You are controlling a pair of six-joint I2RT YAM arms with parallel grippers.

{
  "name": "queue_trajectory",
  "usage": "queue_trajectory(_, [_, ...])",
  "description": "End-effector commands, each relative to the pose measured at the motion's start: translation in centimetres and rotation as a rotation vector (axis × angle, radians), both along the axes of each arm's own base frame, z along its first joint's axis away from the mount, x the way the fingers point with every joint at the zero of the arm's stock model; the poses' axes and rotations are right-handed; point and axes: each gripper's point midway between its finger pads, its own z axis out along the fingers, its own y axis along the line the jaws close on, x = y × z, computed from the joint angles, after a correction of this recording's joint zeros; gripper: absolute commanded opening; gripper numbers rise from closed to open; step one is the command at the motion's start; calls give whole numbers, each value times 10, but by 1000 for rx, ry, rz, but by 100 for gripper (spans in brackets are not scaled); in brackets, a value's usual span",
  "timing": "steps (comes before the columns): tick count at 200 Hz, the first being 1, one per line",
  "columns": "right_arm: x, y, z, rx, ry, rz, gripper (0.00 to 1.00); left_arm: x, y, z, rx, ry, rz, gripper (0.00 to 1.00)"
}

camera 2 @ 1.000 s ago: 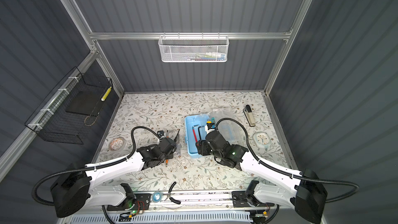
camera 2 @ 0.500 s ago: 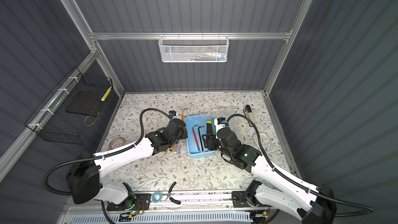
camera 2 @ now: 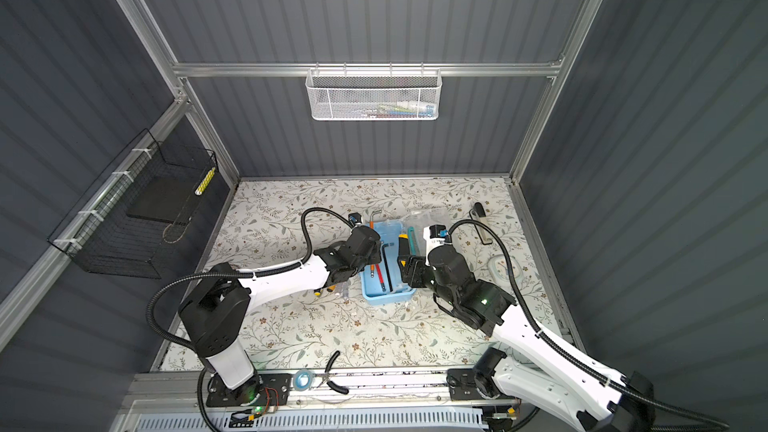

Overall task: Pack the tool kit
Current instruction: 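Lift the orange-handled tool with the left gripper and lower it into the box, then open the left gripper and withdraw it while the right gripper moves toward the screwdrivers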

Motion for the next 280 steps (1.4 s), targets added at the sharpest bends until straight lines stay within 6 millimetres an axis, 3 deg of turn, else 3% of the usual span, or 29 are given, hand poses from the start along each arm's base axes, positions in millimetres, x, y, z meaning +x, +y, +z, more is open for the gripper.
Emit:
queue_trajectory(1, [0,-3,-8,-11,14,-5,66,8,-11,4,-50,-5,18,0])
queue_trajectory(59, [0,1,-21,-7,49,6,67,8,-22,-18,-42,58,-5,0])
queue_trajectory(86, [-1,0,-21,-7,51,3,68,9,-25,-21,-40,65,-11,26])
queue_trajectory(128, [-1,2,-23,-16,62,13,68,8,-24,-14,-51,51,-22,32])
queue_trajectory(166, [0,10,-15,-20,67,52,67,4,-20,12,-58,-11,-65,36])
queue_trajectory(192, [3,18,-4,-56,60,73,66,-7,4,37,-13,-63,-64,38])
queue_trajectory(227, [9,40,7,-124,30,106,65,-32,63,64,76,-115,-9,42])
queue_trajectory(257, [9,74,2,-189,28,160,65,-51,107,65,158,-101,28,44])
queue_trajectory(280, [4,97,-4,-189,31,201,64,-57,134,48,199,-45,54,44])
